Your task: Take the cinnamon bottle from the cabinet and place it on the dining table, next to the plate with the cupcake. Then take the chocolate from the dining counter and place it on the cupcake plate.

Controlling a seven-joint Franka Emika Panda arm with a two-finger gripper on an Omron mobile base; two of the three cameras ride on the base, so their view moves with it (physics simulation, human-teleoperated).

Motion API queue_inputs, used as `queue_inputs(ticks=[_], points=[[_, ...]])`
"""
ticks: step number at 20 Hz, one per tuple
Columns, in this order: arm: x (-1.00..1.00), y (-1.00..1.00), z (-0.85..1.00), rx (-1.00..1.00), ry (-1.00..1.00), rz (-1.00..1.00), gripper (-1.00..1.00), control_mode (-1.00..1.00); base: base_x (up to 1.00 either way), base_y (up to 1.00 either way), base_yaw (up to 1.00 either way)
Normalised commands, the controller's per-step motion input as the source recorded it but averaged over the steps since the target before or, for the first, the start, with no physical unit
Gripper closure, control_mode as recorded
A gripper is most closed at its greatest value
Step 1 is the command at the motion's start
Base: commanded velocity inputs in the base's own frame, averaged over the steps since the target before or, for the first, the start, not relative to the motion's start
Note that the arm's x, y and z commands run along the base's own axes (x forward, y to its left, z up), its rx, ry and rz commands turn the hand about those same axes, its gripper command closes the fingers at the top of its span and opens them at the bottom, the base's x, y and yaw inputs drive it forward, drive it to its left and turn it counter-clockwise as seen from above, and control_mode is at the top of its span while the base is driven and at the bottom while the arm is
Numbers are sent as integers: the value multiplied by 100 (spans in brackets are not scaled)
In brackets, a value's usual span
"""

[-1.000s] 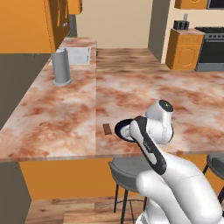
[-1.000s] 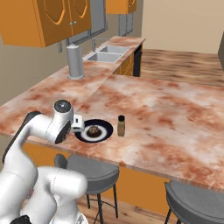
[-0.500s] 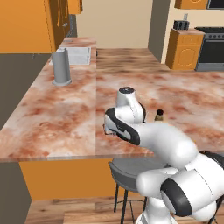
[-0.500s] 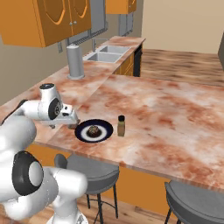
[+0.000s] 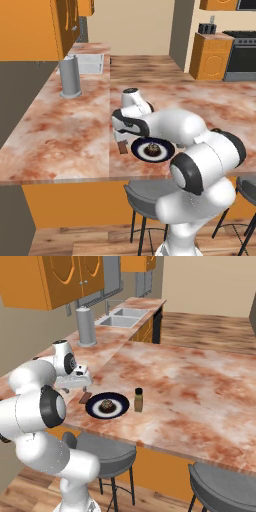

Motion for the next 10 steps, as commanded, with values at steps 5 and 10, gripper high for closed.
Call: queue_inputs(ticks=[5, 10], points=[[22, 3, -31, 0, 0, 0, -100, -100, 0, 0, 0], [14, 2, -29, 0, -3, 0, -100, -100, 0, 0, 0]])
